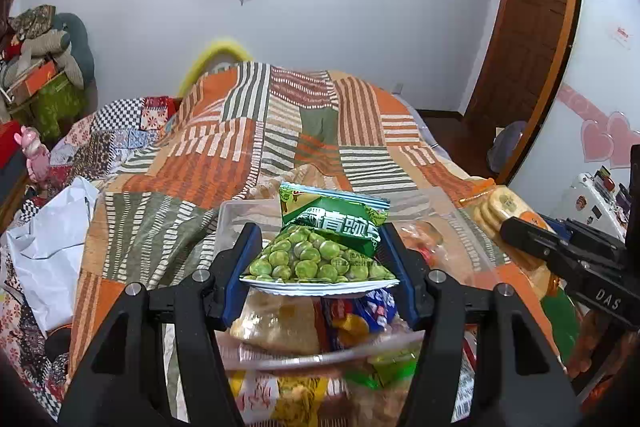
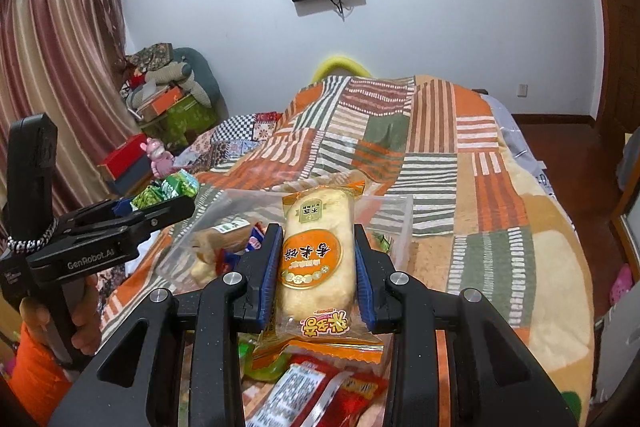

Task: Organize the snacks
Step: 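Carry both snacks into the clear box and open both tools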

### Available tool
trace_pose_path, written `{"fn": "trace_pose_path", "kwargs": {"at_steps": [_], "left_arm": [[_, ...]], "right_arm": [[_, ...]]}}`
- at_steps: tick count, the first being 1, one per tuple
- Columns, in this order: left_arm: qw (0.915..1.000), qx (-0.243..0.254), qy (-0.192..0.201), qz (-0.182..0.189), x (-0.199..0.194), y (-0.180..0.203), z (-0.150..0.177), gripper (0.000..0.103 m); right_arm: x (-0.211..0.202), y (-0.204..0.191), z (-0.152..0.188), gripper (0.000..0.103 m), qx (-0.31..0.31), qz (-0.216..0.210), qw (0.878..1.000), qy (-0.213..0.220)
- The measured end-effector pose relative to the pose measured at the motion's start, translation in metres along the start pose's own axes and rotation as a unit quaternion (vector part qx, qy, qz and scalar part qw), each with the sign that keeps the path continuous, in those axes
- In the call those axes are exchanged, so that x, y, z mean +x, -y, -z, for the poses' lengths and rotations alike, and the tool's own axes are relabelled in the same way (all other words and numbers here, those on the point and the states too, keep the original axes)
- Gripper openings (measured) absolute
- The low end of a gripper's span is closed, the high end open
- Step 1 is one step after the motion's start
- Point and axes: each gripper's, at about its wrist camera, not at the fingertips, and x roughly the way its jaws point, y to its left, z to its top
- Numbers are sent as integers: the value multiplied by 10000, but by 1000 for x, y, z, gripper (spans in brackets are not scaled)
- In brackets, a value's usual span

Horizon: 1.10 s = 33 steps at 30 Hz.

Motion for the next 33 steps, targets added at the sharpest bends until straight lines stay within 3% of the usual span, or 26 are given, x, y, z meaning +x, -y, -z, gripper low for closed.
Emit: {"fn": "trace_pose_path", "kwargs": {"at_steps": [18, 27, 31, 33], "left_arm": [[9984, -96, -555, 26, 70, -9, -1, 59], [9978, -129, -643, 97, 70, -9, 1, 60], [9980, -177, -601, 131, 59, -11, 1, 61], [9981, -184, -562, 166, 50, -12, 1, 61]], "right_arm": [[60, 0, 5, 30, -184, 37, 9975, -678], [63, 11, 7, 32, -87, 195, 9966, -794], [59, 10, 8, 44, -63, 256, 9966, -784], [55, 9, 7, 45, -55, 258, 9968, -754]]}}
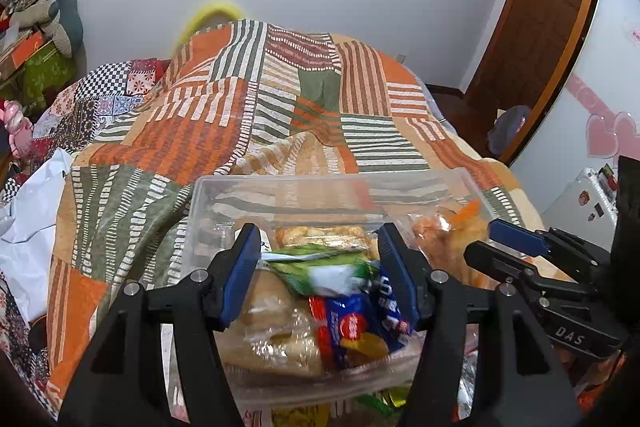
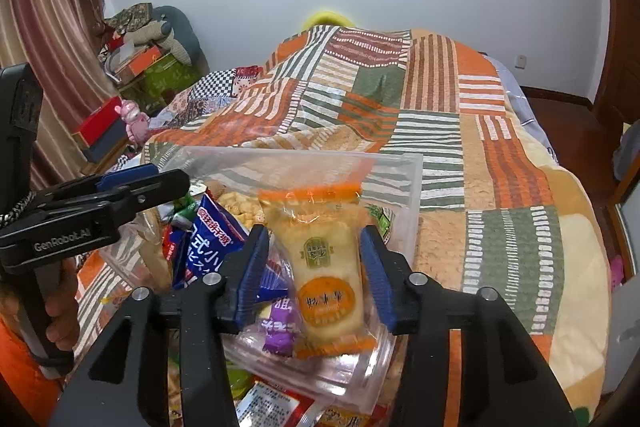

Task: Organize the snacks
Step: 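Carry both snacks into the clear box and open both tools, then grasp the yellow-white chip bag with the left tool while the right tool grasps the red biscuit pack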

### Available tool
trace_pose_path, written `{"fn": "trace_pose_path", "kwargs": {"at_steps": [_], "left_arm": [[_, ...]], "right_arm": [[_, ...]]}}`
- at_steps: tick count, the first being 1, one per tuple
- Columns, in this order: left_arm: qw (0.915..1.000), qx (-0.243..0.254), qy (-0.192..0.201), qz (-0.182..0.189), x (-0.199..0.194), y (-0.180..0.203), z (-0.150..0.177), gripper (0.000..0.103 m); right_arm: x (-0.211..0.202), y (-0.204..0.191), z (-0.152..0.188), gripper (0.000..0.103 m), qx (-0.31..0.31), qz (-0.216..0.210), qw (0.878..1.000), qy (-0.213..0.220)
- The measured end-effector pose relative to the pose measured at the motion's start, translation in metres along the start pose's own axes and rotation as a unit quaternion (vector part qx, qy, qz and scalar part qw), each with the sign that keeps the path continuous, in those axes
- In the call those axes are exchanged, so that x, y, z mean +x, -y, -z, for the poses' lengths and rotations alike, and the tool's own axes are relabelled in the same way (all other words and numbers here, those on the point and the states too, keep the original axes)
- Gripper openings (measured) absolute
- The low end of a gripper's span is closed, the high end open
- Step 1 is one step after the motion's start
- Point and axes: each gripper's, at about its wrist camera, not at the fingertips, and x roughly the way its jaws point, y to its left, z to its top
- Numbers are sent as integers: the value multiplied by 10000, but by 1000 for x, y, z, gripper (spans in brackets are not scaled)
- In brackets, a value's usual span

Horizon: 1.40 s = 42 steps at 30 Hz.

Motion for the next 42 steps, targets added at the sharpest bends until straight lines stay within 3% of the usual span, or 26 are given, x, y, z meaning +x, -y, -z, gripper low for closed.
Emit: {"fn": "trace_pose_path", "kwargs": {"at_steps": [4, 7, 10, 13, 22, 27, 32, 37, 42], "left_arm": [[9999, 92, 112, -67, -20, 1, 4, 62], [9996, 137, 202, -113, -34, 2, 8, 69], [9992, 198, 291, -164, -50, 1, 14, 71], [9991, 242, 277, -205, -63, 0, 22, 73], [9993, 209, 61, -288, -77, -13, 53, 84], [9985, 185, -357, -359, -61, -23, 77, 85], [9968, 49, -778, -186, -45, -26, 96, 85], [9946, 48, -1024, -152, -29, -22, 111, 85], [9934, -158, -1134, -66, -12, -28, 113, 85]], "right_arm": [[-13, -3, 0, 53, 1, -5, 10000, 80], [-24, -6, 2, 59, -9, 12, 9999, 156], [-35, -8, 6, 71, 16, 16, 9998, 222], [-46, -11, 11, 77, -13, 103, 9995, 312], [-61, -25, 32, 81, -356, 284, 9986, 262], [-58, -32, 52, 81, -550, 316, 9980, 54], [-48, -33, 72, 81, -467, 261, 9983, -247], [-32, -28, 83, 81, -218, 10, 9981, -575], [-27, -30, 88, 82, -319, 125, 9972, -669]]}}
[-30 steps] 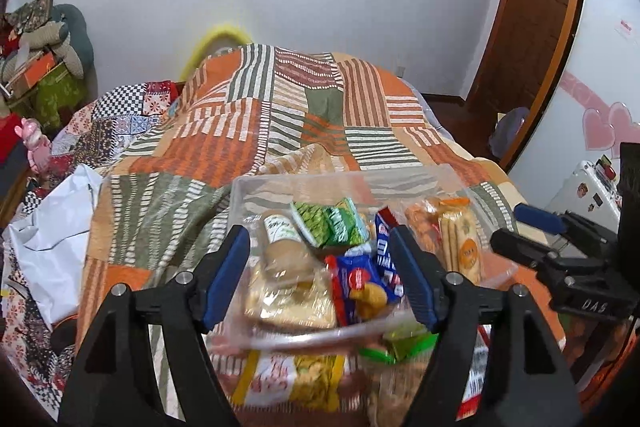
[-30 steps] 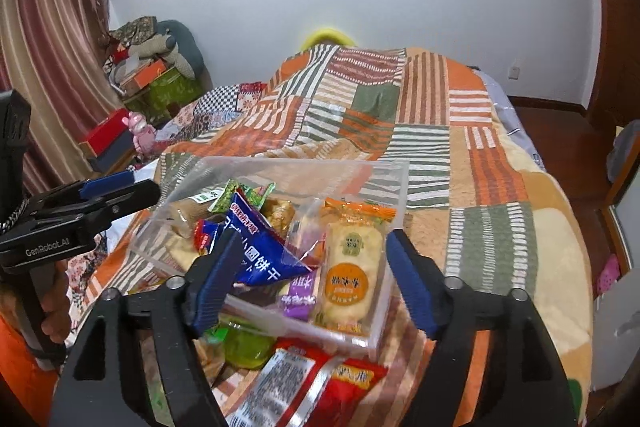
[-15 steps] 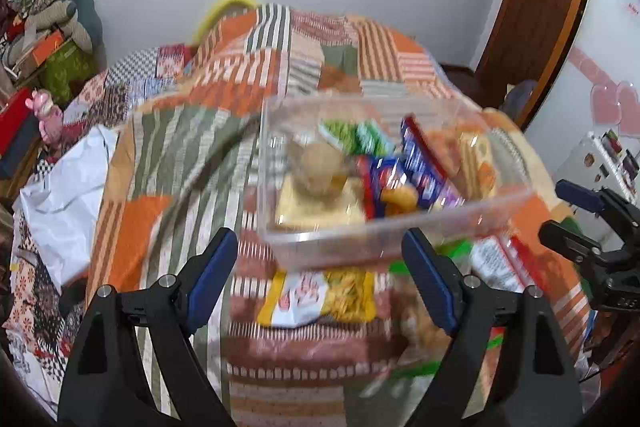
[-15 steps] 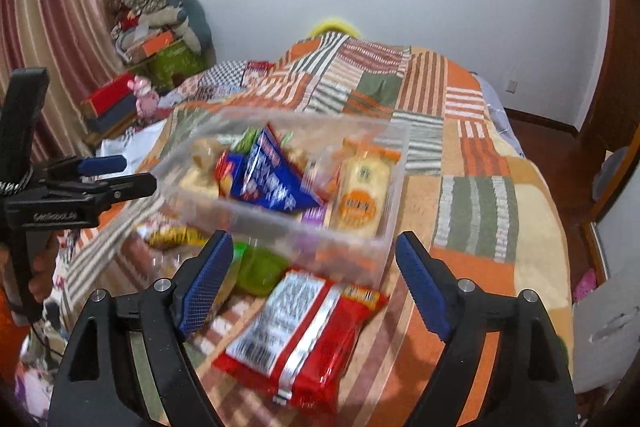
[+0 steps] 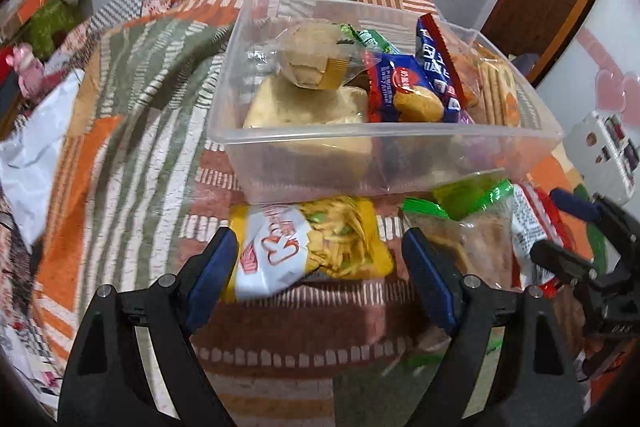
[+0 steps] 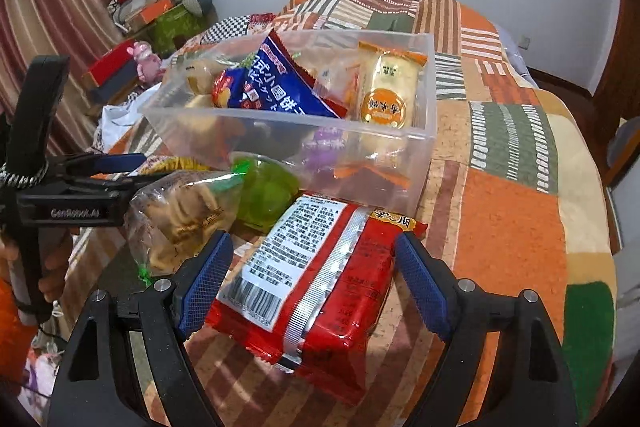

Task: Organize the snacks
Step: 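Grasp the yellow-white chip bag with the left tool while the right tool grasps the red biscuit pack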

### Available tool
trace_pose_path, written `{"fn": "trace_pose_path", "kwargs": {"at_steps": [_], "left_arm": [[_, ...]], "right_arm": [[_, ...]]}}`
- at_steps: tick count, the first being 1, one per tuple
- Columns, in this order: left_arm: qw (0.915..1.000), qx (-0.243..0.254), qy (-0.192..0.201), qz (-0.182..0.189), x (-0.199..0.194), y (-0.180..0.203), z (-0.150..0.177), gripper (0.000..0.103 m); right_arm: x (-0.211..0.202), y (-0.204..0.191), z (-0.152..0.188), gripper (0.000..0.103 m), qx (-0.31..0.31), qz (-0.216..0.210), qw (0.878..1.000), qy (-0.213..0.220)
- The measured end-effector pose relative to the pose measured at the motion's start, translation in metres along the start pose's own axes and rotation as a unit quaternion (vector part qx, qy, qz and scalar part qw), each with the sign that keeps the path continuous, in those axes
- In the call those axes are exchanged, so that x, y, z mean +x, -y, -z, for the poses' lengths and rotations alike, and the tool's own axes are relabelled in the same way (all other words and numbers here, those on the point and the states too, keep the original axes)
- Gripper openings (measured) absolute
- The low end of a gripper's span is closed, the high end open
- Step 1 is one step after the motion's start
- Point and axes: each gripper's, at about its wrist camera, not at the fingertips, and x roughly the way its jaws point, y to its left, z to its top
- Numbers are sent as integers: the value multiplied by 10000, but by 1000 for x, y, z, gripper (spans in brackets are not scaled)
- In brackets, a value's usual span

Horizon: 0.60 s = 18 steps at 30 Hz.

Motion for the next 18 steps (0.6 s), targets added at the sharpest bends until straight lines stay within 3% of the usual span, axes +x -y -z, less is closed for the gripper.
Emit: {"fn": "trace_pose_path", "kwargs": {"at_steps": [4, 9, 13, 18], "left_arm": [[9995, -271, -10, 158, 7, -9, 0, 88], [9983, -535, 5, 230, 15, -19, -2, 88], [9978, -617, 121, 210, 12, -24, -2, 79], [9976, -635, 193, 217, 12, -26, -4, 75]], "right_arm": [[6, 4, 6, 85, 39, -36, 9999, -149], [10, 17, 10, 85, 469, -374, 9978, -278], [9, 14, 8, 85, 431, -327, 9981, -291], [15, 8, 6, 92, 290, -214, 9988, -334]]}}
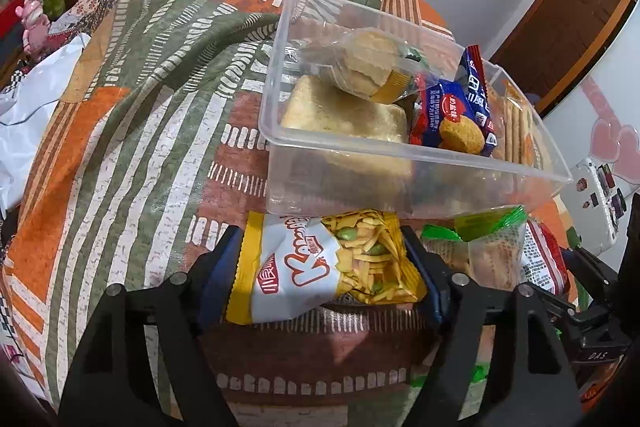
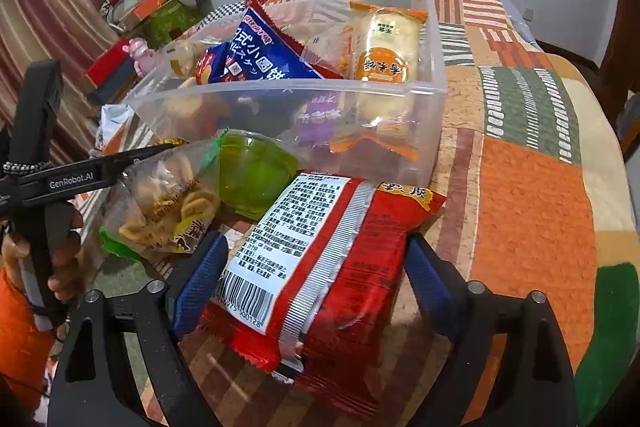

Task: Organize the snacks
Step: 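Grasp the yellow-white chip bag with the left tool while the right tool grasps the red biscuit pack, then lift both snacks over the clear box and open both tools to drop them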

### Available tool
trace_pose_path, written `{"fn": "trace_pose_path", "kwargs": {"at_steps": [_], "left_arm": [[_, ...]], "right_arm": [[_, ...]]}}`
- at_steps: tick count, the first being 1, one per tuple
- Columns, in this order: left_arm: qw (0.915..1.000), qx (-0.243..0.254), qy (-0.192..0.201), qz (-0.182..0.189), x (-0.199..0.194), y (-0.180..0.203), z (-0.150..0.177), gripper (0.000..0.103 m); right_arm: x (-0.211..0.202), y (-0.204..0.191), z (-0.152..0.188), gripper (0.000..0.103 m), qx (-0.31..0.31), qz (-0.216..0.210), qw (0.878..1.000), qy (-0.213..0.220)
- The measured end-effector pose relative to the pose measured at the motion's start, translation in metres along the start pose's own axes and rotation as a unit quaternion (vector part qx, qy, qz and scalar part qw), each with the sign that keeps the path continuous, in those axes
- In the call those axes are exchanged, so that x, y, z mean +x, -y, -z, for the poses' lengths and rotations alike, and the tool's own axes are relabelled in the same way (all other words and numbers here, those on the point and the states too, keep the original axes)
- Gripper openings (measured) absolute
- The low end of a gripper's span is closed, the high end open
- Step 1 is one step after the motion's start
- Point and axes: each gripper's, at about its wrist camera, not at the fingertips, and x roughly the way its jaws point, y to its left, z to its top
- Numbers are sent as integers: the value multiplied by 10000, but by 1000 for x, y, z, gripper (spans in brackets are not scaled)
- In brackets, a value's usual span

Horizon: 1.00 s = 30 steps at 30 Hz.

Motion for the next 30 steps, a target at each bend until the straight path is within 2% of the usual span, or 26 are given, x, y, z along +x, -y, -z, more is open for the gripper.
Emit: {"fn": "trace_pose_path", "kwargs": {"at_steps": [3, 8, 10, 15, 17, 19, 23, 24, 25, 27, 28, 30], "left_arm": [[10000, 3, 22, -34, -3, -2, 1, 75], [9998, 109, 31, -190, -12, -10, 11, 75], [9996, 142, 32, -240, -16, -12, 14, 75], [9990, 224, -5, -387, -19, -12, 17, 78], [9990, 220, -68, -380, -14, -12, 16, 86], [9991, 174, -110, -373, -7, -12, 14, 89], [9979, 332, -47, -556, 1, -5, 12, 89], [9977, 353, -34, -584, 2, -5, 12, 88], [9974, 372, -12, -616, 2, -5, 12, 81], [9964, 451, 34, -722, 0, -5, 13, 74], [9958, 468, 68, -782, -2, -5, 14, 64], [9957, 469, 119, -785, -9, -6, 16, 57]], "right_arm": [[2, -3, -1, 92, -100, 72, 9999, -4], [-3, 7, 0, 71, -87, 19, 9999, 72], [-6, 12, 1, 69, -20, -54, 9999, 89], [-11, 13, 6, 68, -50, 22, 9999, 137], [-13, 12, 8, 68, -73, 30, 9999, 144], [-14, 11, 8, 68, -99, 40, 9998, 149], [-18, 14, 10, 68, -33, 31, 9998, 188], [-19, 14, 11, 68, -10, 38, 9998, 207], [-21, 15, 11, 68, 31, 40, 9997, 234], [-25, 17, 12, 68, 95, 21, 9996, 273], [-28, 19, 12, 68, 132, 10, 9994, 315], [-34, 20, 12, 68, 162, 0, 9991, 385]]}}
